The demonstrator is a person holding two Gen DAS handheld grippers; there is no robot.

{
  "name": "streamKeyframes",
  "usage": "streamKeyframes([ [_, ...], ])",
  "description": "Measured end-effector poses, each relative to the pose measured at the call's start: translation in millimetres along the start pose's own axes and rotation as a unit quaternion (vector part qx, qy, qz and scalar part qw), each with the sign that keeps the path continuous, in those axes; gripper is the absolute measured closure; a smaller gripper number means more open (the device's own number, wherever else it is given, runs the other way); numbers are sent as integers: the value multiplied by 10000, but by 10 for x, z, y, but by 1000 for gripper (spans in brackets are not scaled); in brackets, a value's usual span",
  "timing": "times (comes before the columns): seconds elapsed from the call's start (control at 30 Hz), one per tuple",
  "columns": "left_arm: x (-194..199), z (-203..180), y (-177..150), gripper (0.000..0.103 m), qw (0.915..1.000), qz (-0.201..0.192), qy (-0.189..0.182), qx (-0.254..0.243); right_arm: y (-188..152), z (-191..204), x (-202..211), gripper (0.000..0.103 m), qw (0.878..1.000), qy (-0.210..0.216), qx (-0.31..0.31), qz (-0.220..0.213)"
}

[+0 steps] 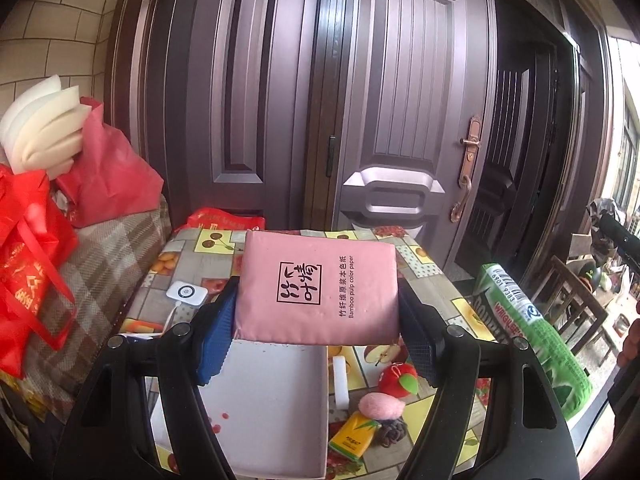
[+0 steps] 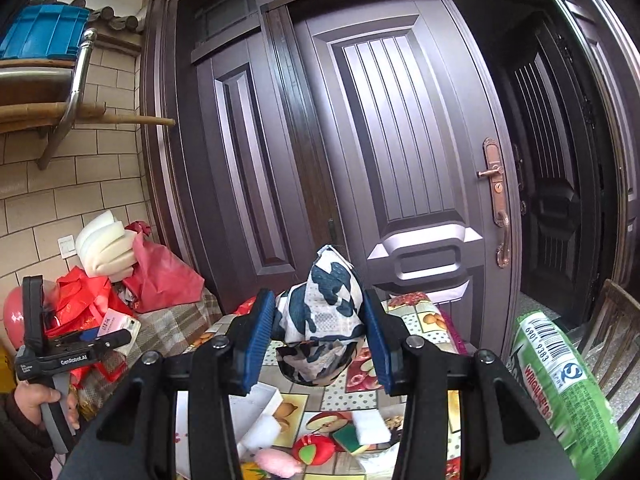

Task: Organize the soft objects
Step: 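Carry the pink pack and cow-print cloth up and over to the white box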

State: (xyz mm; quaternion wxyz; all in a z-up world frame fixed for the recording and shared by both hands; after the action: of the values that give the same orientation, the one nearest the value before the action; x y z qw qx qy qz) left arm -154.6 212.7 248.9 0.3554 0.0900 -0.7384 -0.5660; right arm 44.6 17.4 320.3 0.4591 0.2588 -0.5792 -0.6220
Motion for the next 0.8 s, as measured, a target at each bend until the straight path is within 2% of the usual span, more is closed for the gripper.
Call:
streamKeyframes([
  [0.27,9,128,-8,29,9999,2,-118,-6,-21,171,-26,59,10000,23,13,-26],
  [0.8,-75,374,-67,29,9999,79,-91,71,-137,599,-339,58,9991,364,74,207],
])
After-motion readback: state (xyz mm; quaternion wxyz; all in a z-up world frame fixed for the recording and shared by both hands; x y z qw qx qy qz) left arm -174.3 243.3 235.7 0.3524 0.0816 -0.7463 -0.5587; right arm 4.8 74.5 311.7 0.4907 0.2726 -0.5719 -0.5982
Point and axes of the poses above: each gripper's, at about its wrist camera, not at the fingertips, and x roughly against the way its jaws point, z to its left, y to its top, the point moved 10 cm from there along -x, roughly the way its jaws point
